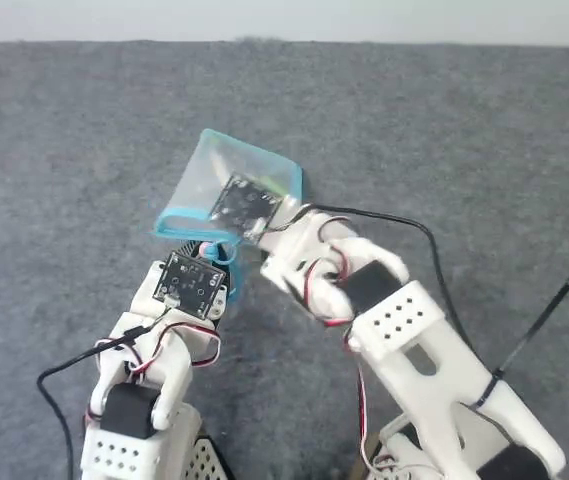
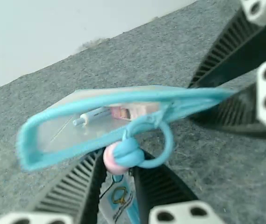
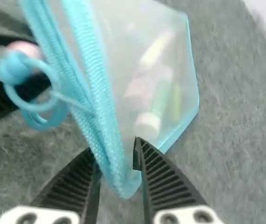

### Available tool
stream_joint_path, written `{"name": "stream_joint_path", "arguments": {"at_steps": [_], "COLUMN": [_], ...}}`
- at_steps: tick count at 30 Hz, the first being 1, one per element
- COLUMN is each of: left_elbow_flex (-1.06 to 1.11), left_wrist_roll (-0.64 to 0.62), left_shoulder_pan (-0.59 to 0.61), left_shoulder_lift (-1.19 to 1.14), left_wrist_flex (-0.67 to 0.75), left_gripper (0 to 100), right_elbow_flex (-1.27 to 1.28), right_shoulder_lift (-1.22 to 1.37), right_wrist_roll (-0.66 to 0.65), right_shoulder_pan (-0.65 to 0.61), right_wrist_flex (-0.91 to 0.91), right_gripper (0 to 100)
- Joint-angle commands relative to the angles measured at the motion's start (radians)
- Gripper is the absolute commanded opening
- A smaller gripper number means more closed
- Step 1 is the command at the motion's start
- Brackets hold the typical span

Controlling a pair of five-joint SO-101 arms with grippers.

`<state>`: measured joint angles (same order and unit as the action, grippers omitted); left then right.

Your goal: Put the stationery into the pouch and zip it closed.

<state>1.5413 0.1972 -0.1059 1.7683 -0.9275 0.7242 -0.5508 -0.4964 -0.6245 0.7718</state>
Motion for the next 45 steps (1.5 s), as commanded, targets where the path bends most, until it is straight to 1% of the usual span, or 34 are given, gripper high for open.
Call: {"name": "stream_joint_path", "arguments": {"at_steps": [1, 14, 26, 35, 39, 40, 42, 44, 45], "left_elbow_flex": [-0.051, -0.051, -0.050, -0.039, -0.031, -0.027, -0.018, -0.013, -0.013], "left_wrist_roll": [0.003, 0.002, 0.002, 0.002, 0.002, 0.002, 0.002, -0.002, -0.015], "left_shoulder_pan": [0.000, 0.002, 0.002, 0.002, -0.005, -0.005, -0.005, 0.000, 0.002], "left_shoulder_lift": [-0.011, -0.011, -0.011, -0.011, -0.011, -0.011, -0.011, -0.011, -0.011], "left_wrist_flex": [0.029, 0.028, 0.026, 0.029, 0.034, 0.041, 0.051, 0.055, 0.055], "left_gripper": [1, 1, 1, 1, 2, 3, 10, 17, 19], "right_elbow_flex": [-0.057, -0.057, -0.055, -0.029, -0.035, -0.035, -0.034, -0.037, -0.040], "right_shoulder_lift": [-0.007, -0.007, -0.005, 0.001, 0.024, 0.027, 0.028, 0.018, 0.018], "right_wrist_roll": [-0.009, -0.124, -0.215, -0.210, -0.078, -0.052, -0.006, 0.041, 0.057], "right_shoulder_pan": [0.085, 0.348, 0.503, 0.481, 0.463, 0.452, 0.421, 0.384, 0.366], "right_wrist_flex": [0.050, 0.154, 0.162, 0.160, 0.160, 0.162, 0.183, 0.219, 0.239], "right_gripper": [0.7, 0.6, 0.6, 0.7, 1.1, 2.1, 8.0, 16.8, 21.6]}}
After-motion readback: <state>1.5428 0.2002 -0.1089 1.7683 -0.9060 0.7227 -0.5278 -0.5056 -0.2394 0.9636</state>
